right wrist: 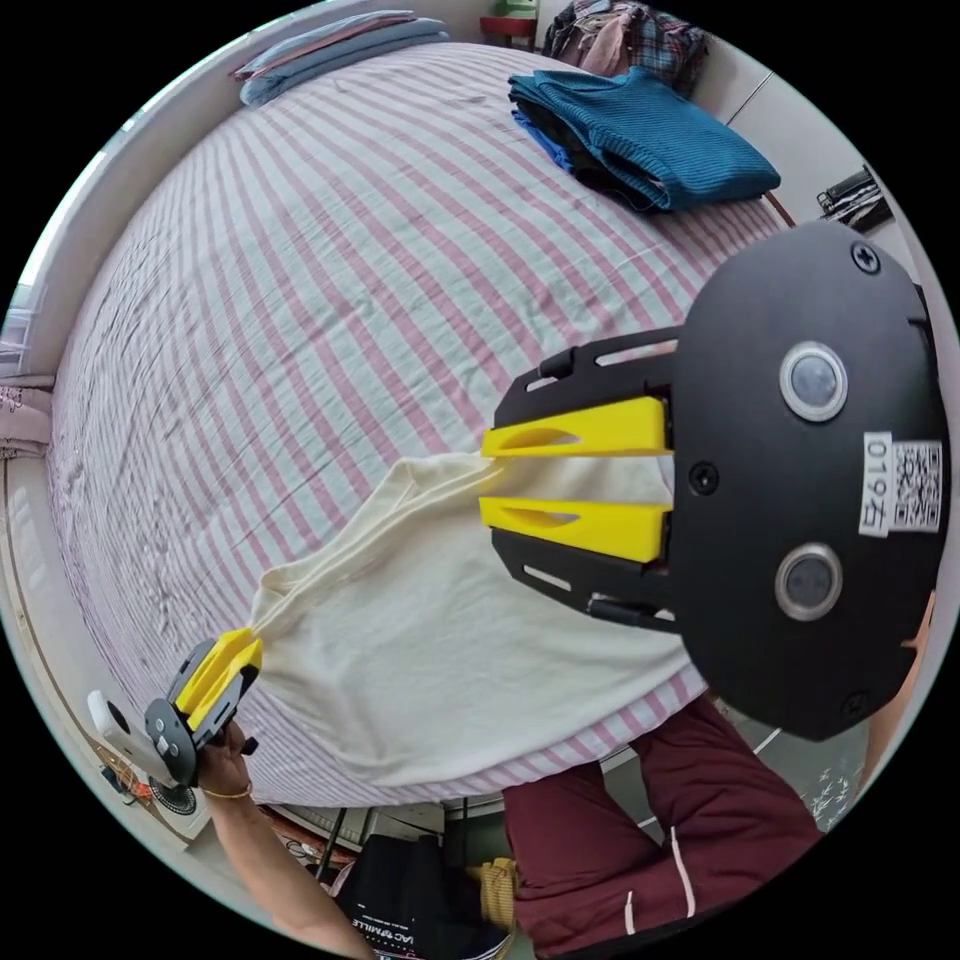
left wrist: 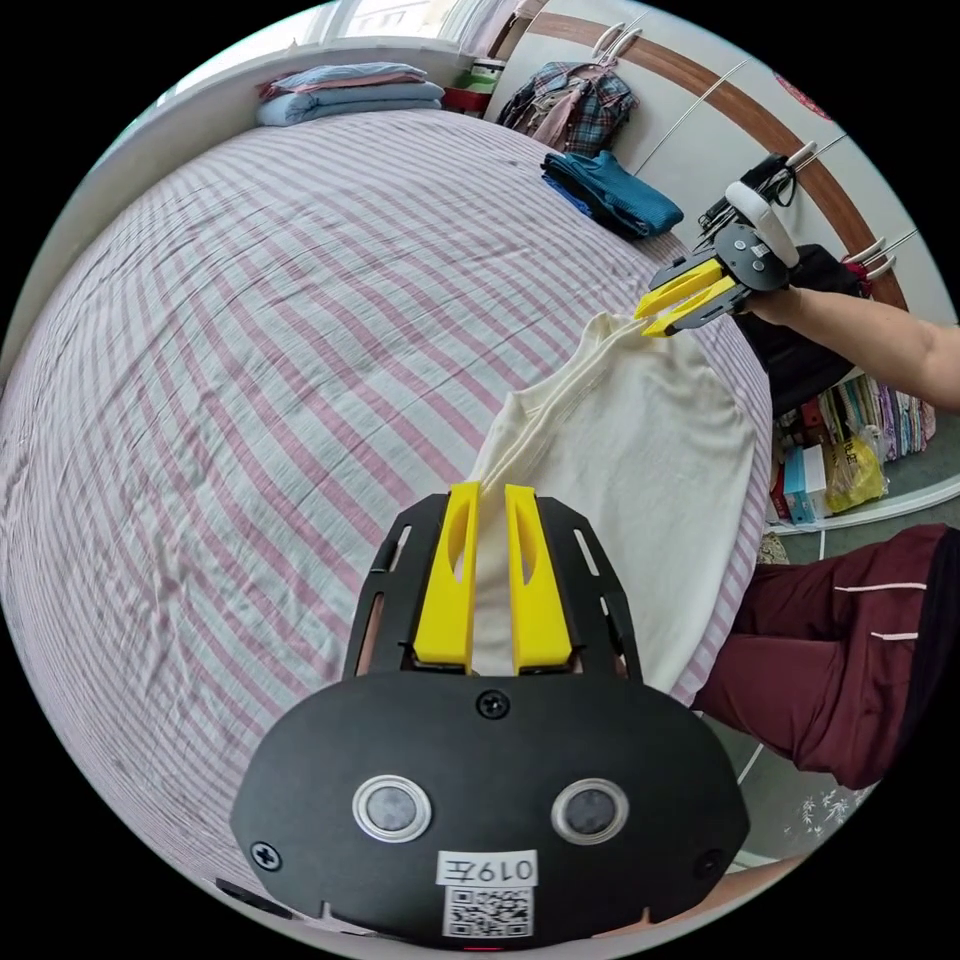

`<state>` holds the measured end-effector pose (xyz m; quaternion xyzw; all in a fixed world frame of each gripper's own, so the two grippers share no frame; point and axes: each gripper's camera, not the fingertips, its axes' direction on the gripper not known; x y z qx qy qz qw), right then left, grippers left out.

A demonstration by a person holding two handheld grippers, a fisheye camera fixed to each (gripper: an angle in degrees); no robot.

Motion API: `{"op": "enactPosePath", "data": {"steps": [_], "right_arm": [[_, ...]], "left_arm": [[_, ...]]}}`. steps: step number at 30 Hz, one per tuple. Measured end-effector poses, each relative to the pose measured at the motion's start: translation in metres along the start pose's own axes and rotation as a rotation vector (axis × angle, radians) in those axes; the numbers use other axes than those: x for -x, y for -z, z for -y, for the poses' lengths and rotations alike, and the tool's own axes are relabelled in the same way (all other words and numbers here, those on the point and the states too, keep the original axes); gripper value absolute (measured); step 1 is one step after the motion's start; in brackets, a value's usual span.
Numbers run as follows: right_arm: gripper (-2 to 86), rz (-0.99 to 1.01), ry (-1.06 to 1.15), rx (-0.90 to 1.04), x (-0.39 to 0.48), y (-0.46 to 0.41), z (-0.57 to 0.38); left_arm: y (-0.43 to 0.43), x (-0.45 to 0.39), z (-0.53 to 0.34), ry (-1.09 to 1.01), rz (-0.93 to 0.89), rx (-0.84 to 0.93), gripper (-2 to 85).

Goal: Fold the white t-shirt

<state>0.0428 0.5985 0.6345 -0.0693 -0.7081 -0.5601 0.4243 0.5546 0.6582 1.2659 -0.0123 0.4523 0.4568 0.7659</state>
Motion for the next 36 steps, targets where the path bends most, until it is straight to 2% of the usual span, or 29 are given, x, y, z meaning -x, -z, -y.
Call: {"op": "enactPosePath", "data": {"steps": [5, 14, 16, 22, 27, 32, 36], "right_arm": [[0.4, -0.045, 0.028, 0.023, 0.002, -0.009, -0.007], [-0.4, -0.042, -0.087, 0.058, -0.018, -0.045, -0.023], [-0.5, -0.110, -0.122, 0.095, -0.020, -0.061, -0.029], [0.8, -0.058, -0.216, 0.010, -0.040, -0.064, -0.060], [5.1, 0.007, -0.321, -0.069, -0.054, -0.059, -0.110], [5.8, 0.056, -0.397, -0.032, -0.036, -0.075, -0.170], [6.4, 0.087, -0.489, 0.011, -0.016, -0.097, -0.222]], "left_arm": [[-0.017, -0.005, -0.013, -0.025, 0.045, 0.042, 1.0], [-0.043, 0.001, -0.036, 0.017, 0.119, 0.051, 0.8], [-0.050, 0.003, -0.042, 0.033, 0.124, 0.054, 0.9], [-0.064, 0.015, -0.066, 0.088, 0.067, 0.033, 0.9], [-0.060, 0.024, -0.092, 0.126, 0.024, -0.059, 1.1], [-0.040, 0.032, -0.145, 0.308, 0.004, -0.255, 1.0], [-0.052, 0.005, -0.188, 0.305, -0.115, -0.255, 1.0]]}}
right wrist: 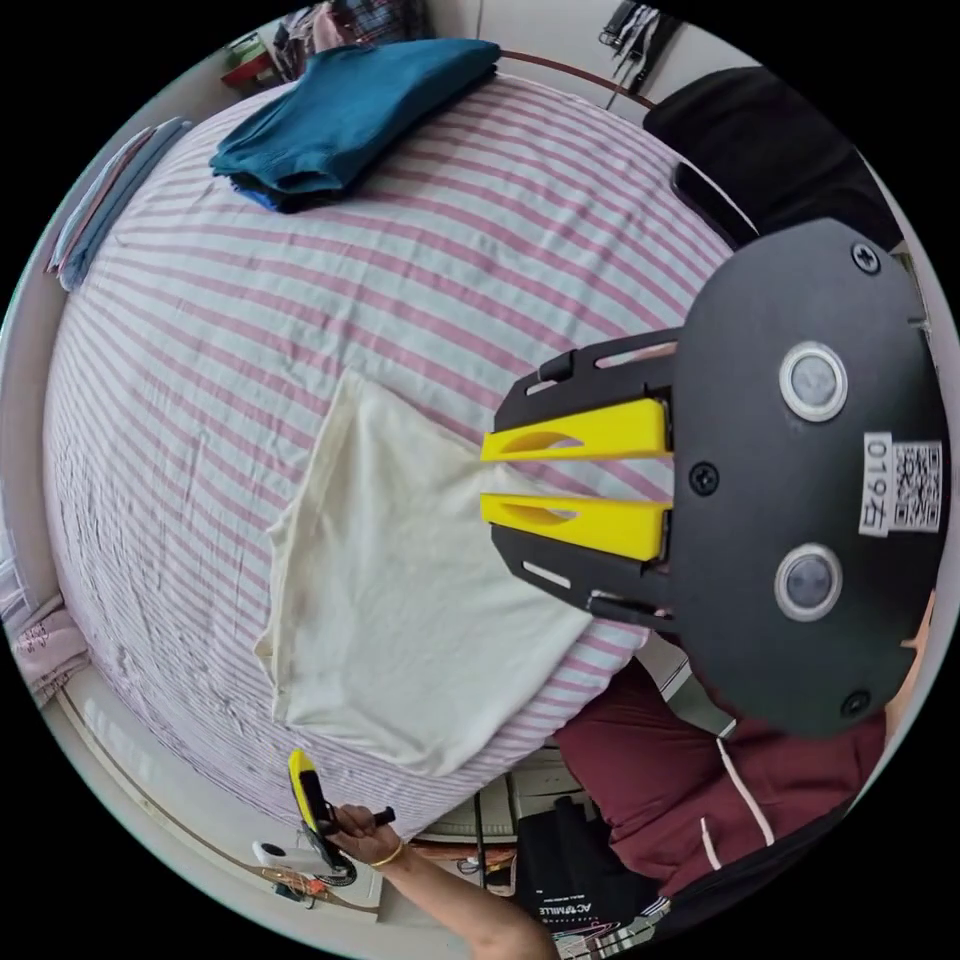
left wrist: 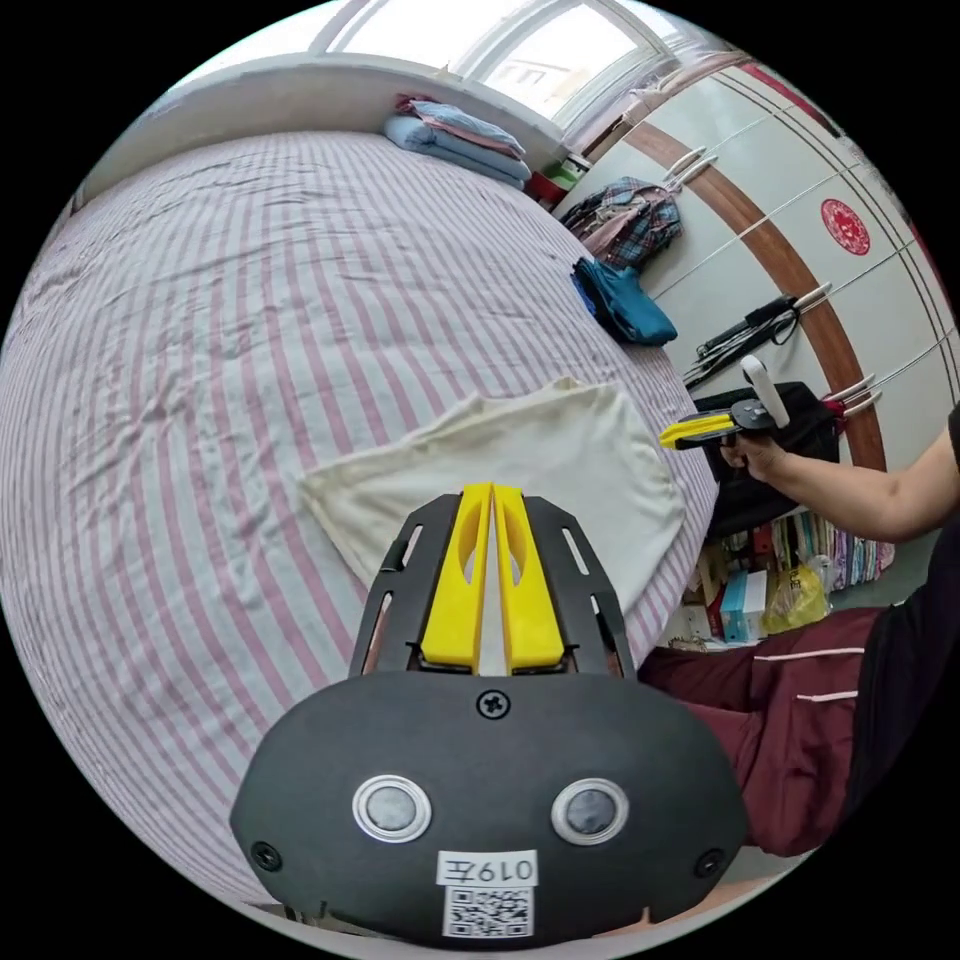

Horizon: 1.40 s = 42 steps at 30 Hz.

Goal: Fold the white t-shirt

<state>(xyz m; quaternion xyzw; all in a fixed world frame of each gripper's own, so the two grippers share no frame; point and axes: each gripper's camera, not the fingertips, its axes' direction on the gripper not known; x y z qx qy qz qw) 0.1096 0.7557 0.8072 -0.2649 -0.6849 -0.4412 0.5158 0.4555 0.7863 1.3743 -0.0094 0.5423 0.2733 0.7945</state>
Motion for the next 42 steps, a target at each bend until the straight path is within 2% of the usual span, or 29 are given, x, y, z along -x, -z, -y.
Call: {"op": "enactPosePath", "data": {"steps": [4, 8, 12, 17, 21, 26, 33, 38, 42], "right_arm": [[7.9, 0.091, -0.102, 0.050, -0.013, -0.025, -0.051], [8.3, 0.136, -0.139, 0.094, -0.018, -0.044, -0.087], [8.1, 0.182, -0.256, 0.140, -0.031, -0.067, -0.120], [8.1, 0.342, -0.545, 0.009, -0.054, -0.083, -0.159], [8.4, 0.426, -0.657, -0.056, -0.058, -0.102, -0.178], [8.8, 0.602, -0.965, -0.201, -0.069, -0.131, -0.216], [9.9, 0.814, -1.255, -0.391, -0.070, -0.169, -0.263], [9.6, 0.901, -1.293, -0.443, -0.071, -0.182, -0.267], [4.6, 0.913, -1.323, -0.481, -0.073, -0.185, -0.268]], "left_arm": [[-0.016, -0.018, -0.073, 0.071, 0.037, 0.121, 1.3], [-0.009, -0.015, -0.145, 0.276, 0.091, 0.114, 1.7], [-0.010, -0.023, -0.183, 0.354, 0.094, 0.151, 3.1], [-0.012, -0.007, -0.237, 0.685, -0.054, 0.011, 6.9], [-0.032, 0.004, -0.255, 0.818, -0.158, -0.056, 8.5], [-0.052, 0.028, -0.291, 1.099, -0.285, -0.240, 9.9], [-0.073, 0.044, -0.313, 1.265, -0.439, -0.360, 8.9], [-0.081, 0.048, -0.325, 1.323, -0.518, -0.413, 4.5], [-0.081, 0.050, -0.318, 1.318, -0.482, -0.387, 3.2]]}}
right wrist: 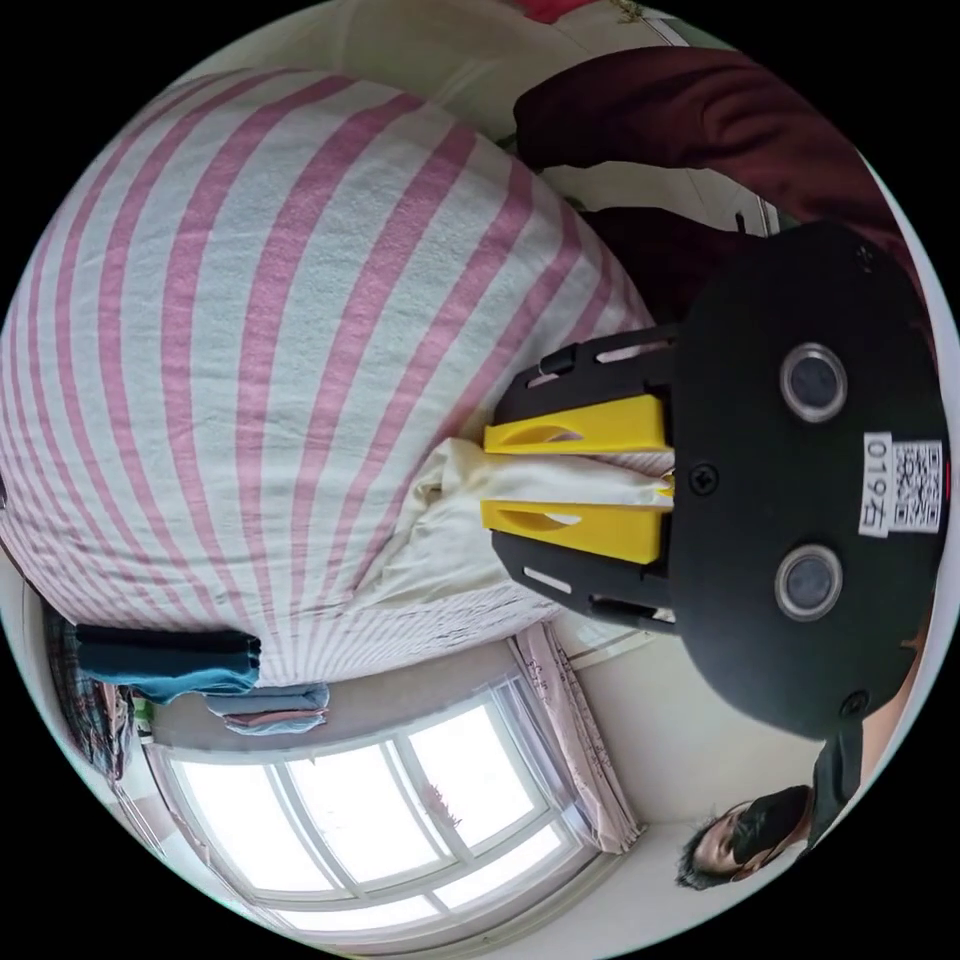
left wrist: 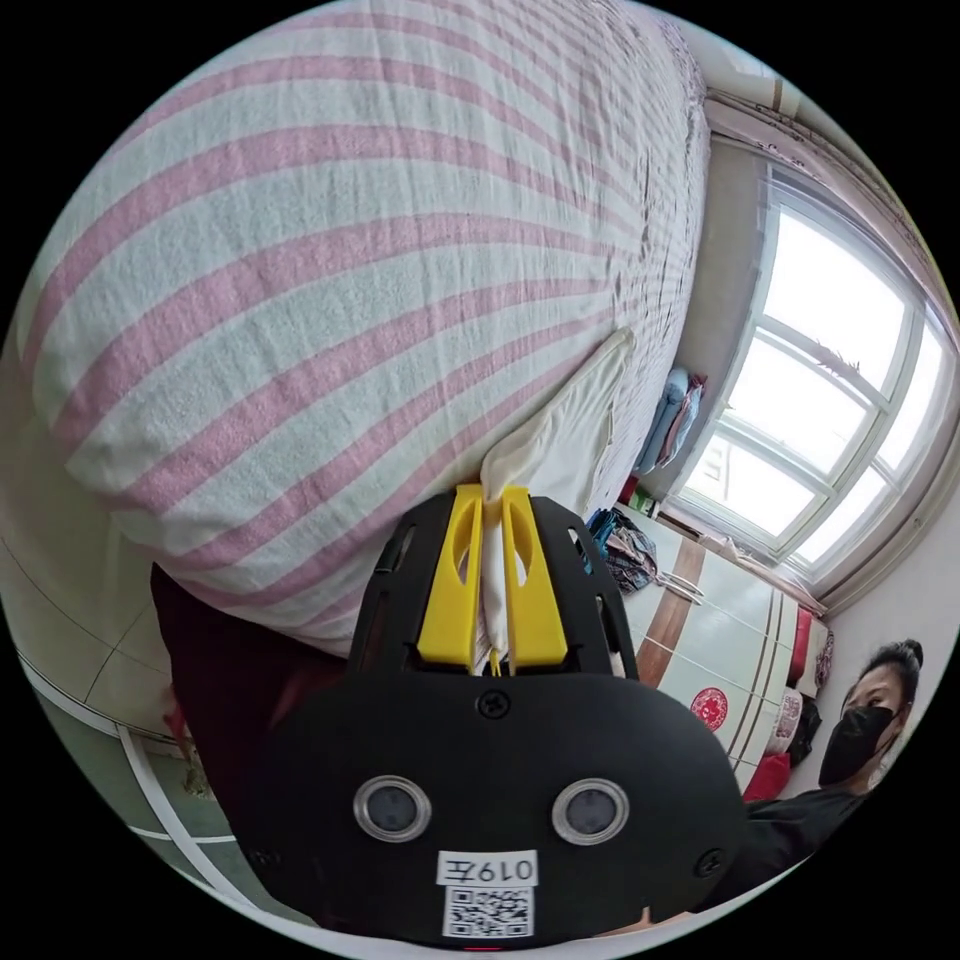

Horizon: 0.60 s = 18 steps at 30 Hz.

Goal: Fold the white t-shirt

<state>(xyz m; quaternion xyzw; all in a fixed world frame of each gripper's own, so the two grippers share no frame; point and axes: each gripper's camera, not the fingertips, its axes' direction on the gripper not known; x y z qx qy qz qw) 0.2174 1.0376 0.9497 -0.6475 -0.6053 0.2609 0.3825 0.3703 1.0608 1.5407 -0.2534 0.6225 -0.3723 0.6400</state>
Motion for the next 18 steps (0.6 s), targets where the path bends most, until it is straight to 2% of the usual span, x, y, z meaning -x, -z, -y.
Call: {"op": "enactPosePath", "data": {"steps": [6, 14, 18], "right_arm": [[0.0, -0.142, 0.099, 0.012, 0.022, 0.003, 0.003], [3.0, -0.327, 0.228, 0.071, 0.055, -0.007, 0.009], [7.8, -0.293, 0.201, 0.161, 0.059, -0.017, 0.011]], "left_arm": [[0.000, -0.022, 0.003, -0.070, 0.125, 0.016, 2.6], [-0.012, -0.072, 0.011, -0.277, 0.434, 0.098, 3.1], [-0.012, -0.070, 0.013, -0.230, 0.335, 0.134, 4.8]]}}
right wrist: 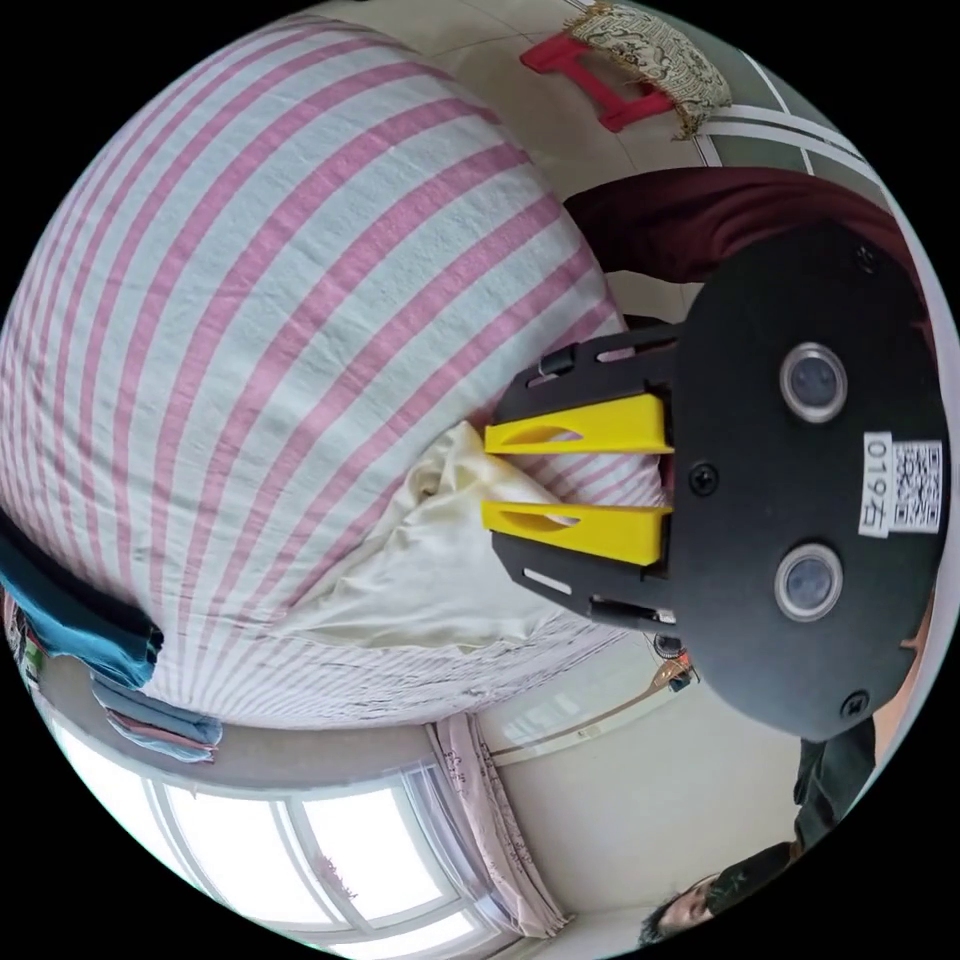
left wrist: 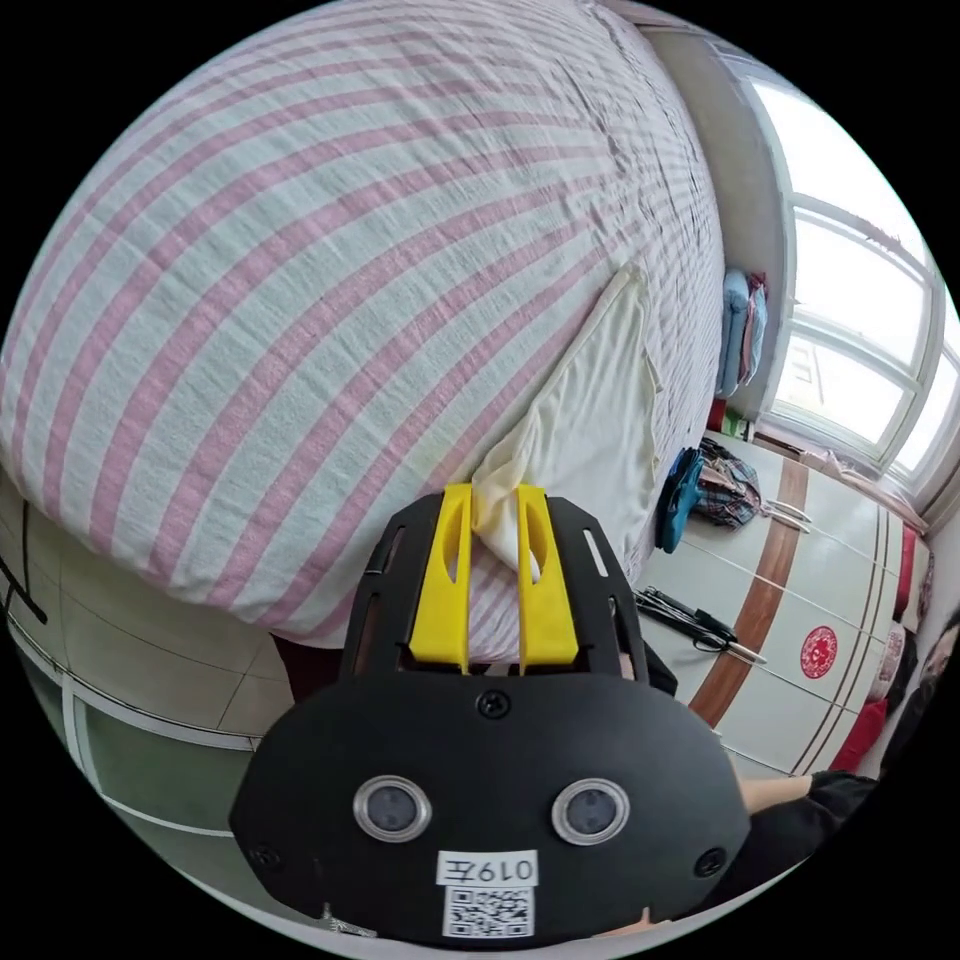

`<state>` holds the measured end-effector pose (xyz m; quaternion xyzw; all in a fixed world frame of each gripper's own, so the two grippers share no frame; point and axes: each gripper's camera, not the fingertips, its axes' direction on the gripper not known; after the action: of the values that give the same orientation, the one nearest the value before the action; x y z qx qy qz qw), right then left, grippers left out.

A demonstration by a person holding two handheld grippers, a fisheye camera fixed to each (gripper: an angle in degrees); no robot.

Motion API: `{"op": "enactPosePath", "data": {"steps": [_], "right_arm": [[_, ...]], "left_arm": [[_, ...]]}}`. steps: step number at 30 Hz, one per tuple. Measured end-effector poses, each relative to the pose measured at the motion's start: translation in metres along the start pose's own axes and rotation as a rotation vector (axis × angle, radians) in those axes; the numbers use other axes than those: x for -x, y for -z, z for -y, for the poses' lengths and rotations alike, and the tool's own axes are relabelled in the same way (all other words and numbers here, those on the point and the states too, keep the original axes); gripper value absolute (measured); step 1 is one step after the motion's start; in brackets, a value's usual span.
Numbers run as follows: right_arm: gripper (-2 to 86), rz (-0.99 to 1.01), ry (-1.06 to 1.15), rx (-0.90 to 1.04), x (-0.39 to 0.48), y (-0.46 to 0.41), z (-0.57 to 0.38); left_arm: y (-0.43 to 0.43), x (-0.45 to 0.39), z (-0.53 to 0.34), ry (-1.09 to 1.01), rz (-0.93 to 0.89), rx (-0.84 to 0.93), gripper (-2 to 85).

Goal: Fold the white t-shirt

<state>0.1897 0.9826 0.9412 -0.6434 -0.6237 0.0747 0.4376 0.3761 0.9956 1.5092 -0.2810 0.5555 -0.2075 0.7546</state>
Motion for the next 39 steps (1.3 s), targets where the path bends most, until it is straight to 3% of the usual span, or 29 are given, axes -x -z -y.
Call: {"op": "enactPosePath", "data": {"steps": [6, 9, 14, 20, 24, 29, 31, 39], "right_arm": [[6.5, -0.056, 0.040, -0.006, 0.013, 0.026, 0.003], [2.2, -0.094, 0.154, -0.059, 0.041, 0.043, 0.005], [-0.3, -0.125, 0.384, 0.067, 0.103, 0.019, 0.013], [-0.4, -0.317, 0.505, 0.230, 0.154, -0.020, 0.011], [0.8, -0.397, 0.726, 0.197, 0.219, -0.017, 0.000], [4.1, -0.565, 1.163, 0.160, 0.326, -0.045, -0.019], [3.7, -0.593, 1.362, 0.157, 0.374, -0.073, -0.023], [6.5, -0.692, 1.673, 0.377, 0.453, -0.155, -0.018]], "left_arm": [[0.024, 0.013, -0.011, 0.087, -0.055, -0.048, 5.1], [0.041, 0.002, -0.015, 0.068, 0.025, -0.095, 3.3], [0.032, -0.073, -0.009, -0.248, 0.057, -0.071, 1.7], [-0.004, -0.113, 0.006, -0.384, 0.270, 0.096, 1.1], [0.012, -0.151, -0.003, -0.530, 0.314, 0.066, 1.3], [-0.002, -0.263, -0.009, -1.017, 0.523, 0.025, 1.6], [-0.024, -0.298, -0.001, -1.156, 0.521, 0.040, 1.5], [-0.113, -0.390, 0.039, -1.450, 0.457, 0.206, 1.0]]}}
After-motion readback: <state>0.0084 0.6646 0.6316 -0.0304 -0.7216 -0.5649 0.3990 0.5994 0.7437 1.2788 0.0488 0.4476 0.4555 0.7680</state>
